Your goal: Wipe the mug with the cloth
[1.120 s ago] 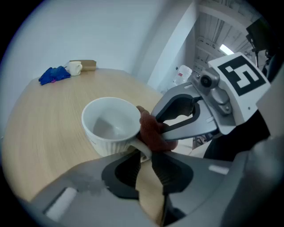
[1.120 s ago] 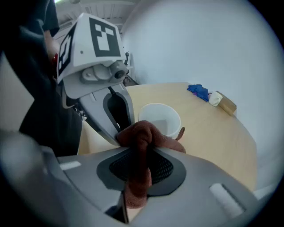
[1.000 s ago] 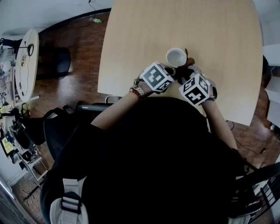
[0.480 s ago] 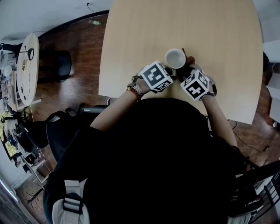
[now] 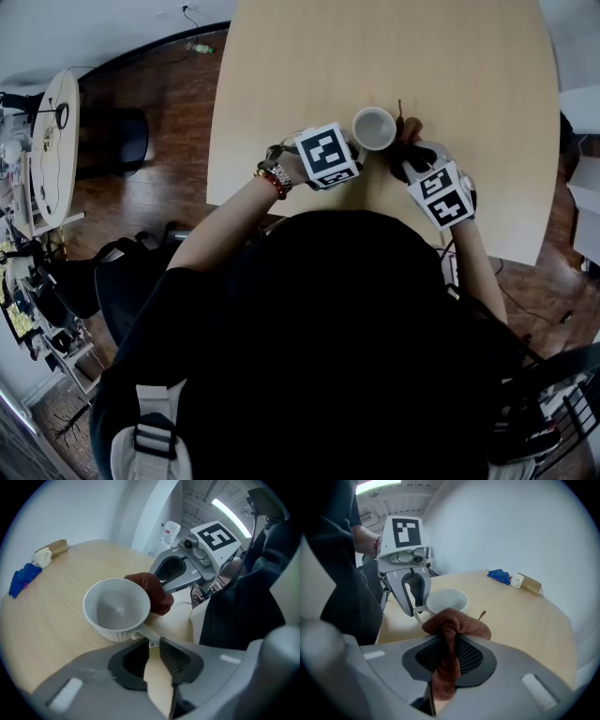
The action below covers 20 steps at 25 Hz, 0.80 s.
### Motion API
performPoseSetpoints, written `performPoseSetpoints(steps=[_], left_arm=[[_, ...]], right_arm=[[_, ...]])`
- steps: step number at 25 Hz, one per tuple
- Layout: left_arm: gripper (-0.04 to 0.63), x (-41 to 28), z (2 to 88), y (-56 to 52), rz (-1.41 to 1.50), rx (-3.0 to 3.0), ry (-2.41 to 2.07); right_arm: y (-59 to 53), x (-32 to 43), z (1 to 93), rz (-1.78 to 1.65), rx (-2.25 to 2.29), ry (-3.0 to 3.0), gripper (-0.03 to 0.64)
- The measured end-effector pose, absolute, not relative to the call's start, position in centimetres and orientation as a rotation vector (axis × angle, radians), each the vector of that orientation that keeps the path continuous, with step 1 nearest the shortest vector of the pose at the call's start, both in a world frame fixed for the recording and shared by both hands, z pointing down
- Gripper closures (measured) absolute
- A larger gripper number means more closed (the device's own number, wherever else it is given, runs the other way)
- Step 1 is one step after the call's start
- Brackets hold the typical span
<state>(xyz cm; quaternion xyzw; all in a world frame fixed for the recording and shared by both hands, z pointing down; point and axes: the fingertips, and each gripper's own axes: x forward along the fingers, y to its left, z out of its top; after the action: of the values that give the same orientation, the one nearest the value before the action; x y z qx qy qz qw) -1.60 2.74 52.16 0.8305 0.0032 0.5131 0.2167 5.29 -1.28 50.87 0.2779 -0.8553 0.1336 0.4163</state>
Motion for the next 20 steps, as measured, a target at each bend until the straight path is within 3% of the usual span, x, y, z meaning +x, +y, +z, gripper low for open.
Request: performPoseSetpoints(steps=[12,20], left_arm=[[0.514,-1.3,51.9,2.6,1.579,2.470,0.221],[0.505,-1.9,52.1,2.8,1.563,2.429,0.114]], right_arm=[[-0.8,2.9,53.0,0.360,0.577,-2.041,0.551],[-0.7,2.8,55.6,0.384,0.546,-1.952,0.551]])
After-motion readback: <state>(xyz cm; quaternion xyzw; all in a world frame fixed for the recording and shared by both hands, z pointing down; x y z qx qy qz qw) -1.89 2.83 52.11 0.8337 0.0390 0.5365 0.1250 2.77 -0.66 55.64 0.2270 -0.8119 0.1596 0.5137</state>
